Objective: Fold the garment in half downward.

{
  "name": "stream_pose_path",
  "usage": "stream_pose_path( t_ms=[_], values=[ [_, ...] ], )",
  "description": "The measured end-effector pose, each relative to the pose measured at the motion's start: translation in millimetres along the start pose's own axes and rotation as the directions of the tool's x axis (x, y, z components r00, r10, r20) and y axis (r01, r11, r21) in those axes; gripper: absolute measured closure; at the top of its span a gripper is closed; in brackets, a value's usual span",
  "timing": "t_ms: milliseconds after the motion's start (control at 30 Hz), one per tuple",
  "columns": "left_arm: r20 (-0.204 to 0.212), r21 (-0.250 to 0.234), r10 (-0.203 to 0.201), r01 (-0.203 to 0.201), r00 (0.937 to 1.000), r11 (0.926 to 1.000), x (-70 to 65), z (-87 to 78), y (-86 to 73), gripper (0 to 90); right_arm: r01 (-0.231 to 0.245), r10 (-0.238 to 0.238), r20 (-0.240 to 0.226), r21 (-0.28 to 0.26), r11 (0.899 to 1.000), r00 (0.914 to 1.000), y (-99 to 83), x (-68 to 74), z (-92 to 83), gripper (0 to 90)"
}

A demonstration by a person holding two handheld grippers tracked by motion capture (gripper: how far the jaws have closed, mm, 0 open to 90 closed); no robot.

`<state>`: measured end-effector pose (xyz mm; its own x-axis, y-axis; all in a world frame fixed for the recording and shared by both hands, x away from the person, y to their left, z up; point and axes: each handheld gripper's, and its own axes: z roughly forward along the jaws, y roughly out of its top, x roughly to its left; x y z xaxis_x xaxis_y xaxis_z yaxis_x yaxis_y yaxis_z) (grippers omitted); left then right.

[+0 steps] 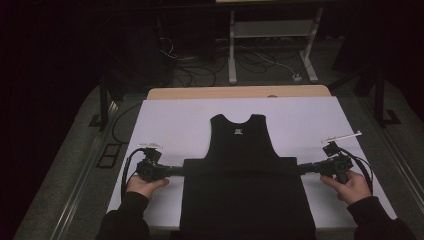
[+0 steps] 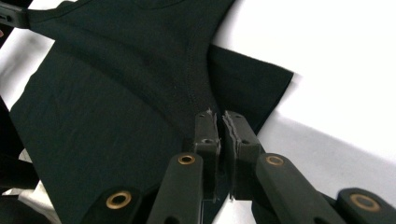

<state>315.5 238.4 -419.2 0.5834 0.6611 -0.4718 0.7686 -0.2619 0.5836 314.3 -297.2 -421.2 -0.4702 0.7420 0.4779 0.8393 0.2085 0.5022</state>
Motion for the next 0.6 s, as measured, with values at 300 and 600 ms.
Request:
stream_pose_path(
  t_ms=[300, 600],
  values=[
    [-0.007, 0.047, 0.003, -0.003, 1.0, 0.9989, -1.1, 4.8, -3.3, 86.6, 0.001, -0.001, 0.002, 0.027, 1.0, 1.0, -4.5, -0.8, 4.5, 83.1],
    [-0.021, 0.107, -0.017, 0.019, 0.9996, 0.9941, 1.7, 10.3, -6.3, 86.6, -0.015, 0.013, 0.016, 0.068, 0.998, 0.9998, -6.7, -1.1, 7.0, 83.2]
  ],
)
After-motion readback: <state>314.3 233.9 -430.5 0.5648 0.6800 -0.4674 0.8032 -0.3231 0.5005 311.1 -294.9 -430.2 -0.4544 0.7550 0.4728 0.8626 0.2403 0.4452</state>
